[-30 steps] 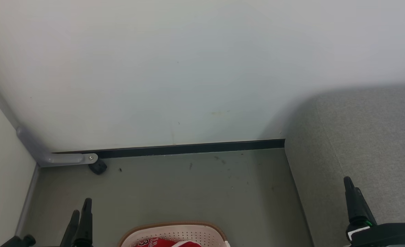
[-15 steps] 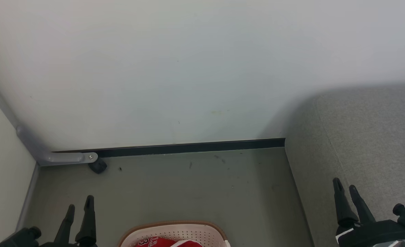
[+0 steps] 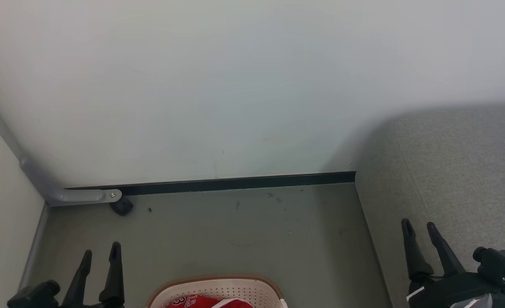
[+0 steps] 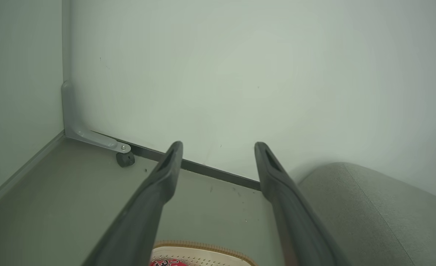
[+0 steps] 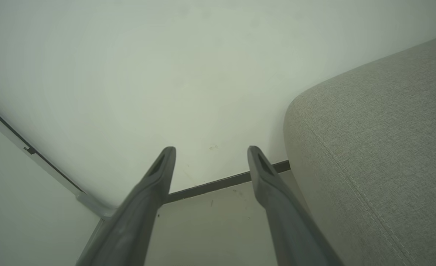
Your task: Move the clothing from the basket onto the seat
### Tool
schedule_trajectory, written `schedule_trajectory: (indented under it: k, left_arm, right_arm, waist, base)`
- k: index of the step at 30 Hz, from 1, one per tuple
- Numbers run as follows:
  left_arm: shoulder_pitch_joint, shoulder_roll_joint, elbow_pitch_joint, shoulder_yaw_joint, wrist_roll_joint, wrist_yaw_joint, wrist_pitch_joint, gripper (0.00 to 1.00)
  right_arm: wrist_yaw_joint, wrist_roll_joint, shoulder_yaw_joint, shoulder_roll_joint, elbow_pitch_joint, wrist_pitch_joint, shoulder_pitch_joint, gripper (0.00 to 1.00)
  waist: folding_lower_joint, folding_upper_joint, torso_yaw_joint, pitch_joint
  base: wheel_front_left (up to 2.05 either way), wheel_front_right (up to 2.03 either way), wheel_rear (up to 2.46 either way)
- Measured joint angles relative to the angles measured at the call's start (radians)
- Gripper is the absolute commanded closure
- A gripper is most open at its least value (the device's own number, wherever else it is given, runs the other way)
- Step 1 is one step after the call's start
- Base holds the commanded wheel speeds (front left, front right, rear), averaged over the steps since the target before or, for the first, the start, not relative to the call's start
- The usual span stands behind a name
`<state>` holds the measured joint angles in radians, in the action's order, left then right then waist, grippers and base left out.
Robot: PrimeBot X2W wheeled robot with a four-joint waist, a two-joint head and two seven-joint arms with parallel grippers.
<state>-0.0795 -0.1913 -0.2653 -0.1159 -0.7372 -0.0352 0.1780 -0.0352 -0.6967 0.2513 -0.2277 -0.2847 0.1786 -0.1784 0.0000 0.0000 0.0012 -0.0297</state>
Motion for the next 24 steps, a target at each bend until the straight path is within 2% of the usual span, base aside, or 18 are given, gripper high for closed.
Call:
schedule_trajectory:
  k: [19,24]
  left_arm:
    - [-0.015,-0.005,-0.012,-0.013,0.237,-0.001,0.072,0.00]
    - [-0.015,-0.004,-0.016,-0.006,0.245,-0.009,0.072,0.00]
  right_arm:
    - [-0.001,0.226,0.073,-0.027,-0.013,0.071,-0.028,0.00]
    - [-0.004,0.234,0.069,-0.026,-0.014,0.071,-0.036,0.00]
  waist:
    - [0.0000,0.0000,0.002,0.004]
    - [0.0000,0.0000,0.002,0.003]
  base:
    - [0.00,0.00,0.00]
    - [0.00,0.00,0.00]
